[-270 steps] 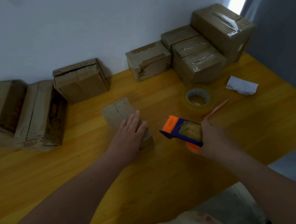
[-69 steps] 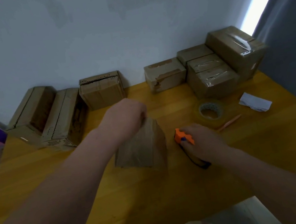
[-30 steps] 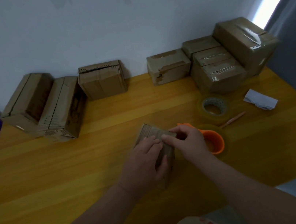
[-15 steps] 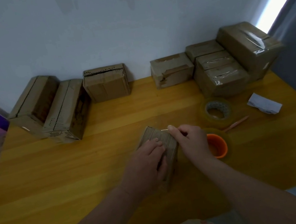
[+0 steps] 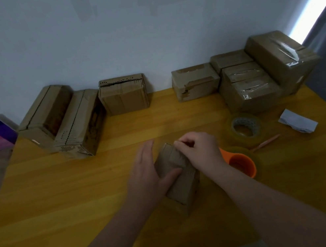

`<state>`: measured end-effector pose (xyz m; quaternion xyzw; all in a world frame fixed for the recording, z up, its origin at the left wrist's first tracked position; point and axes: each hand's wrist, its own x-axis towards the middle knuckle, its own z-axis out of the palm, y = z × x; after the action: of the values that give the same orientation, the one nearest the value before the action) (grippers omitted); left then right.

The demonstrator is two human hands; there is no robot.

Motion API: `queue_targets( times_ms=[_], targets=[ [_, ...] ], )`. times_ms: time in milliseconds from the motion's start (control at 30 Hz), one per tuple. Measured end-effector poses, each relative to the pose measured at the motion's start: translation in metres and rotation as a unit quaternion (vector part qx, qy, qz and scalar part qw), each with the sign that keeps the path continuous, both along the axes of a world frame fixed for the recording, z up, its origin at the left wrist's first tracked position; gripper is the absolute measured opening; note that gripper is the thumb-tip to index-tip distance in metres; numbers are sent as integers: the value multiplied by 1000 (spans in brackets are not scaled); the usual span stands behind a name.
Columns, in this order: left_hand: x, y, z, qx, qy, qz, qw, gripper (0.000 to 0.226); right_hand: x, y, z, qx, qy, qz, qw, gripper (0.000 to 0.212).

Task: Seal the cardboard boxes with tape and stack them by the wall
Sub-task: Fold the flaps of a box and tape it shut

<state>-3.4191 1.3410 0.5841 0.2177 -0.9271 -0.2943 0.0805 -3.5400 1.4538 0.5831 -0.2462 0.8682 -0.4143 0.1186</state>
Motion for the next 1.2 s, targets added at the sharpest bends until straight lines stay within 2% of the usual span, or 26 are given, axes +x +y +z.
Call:
queue_targets(
  times_ms=[67,233,300,500,733,867,967,1033,1133,1200],
  targets=[
    [-2,-2,0,38,-55,-33,997,98,-1,0,-2,-14,-23,-12,1000,13],
    [-4,-3,0,54,-64,-92,992,82,0,-2,-6,-36,-58,-41,997,14],
    [-3,-3,0,33,-74,-109,991,78,1,-2,-7,-36,-60,-51,996,14],
    [-4,-3,2,-104,-123,-147,976,68,1,-5,-8,-46,-78,-82,992,15],
    [-7,-9,1,-97,-136,-188,968,66,3,-1,-7,-61,-110,-116,985,17],
    [-5,-13,-2,-120,-86,-234,961,75,6,5,-5,-72,-130,-121,981,16],
    [-2,-11,-3,-129,14,-213,968,67,6,12,-3,-91,-151,-95,980,14],
    [-1,-11,-10,-132,83,-204,966,54,5,22,-1,-119,-198,-41,972,18],
    [-2,-12,-17,-97,121,-191,969,45,1,38,-4,-157,-298,67,939,37],
    [-3,-12,-19,-99,134,-188,968,41,0,45,-10,-140,-301,123,935,47]
  ],
)
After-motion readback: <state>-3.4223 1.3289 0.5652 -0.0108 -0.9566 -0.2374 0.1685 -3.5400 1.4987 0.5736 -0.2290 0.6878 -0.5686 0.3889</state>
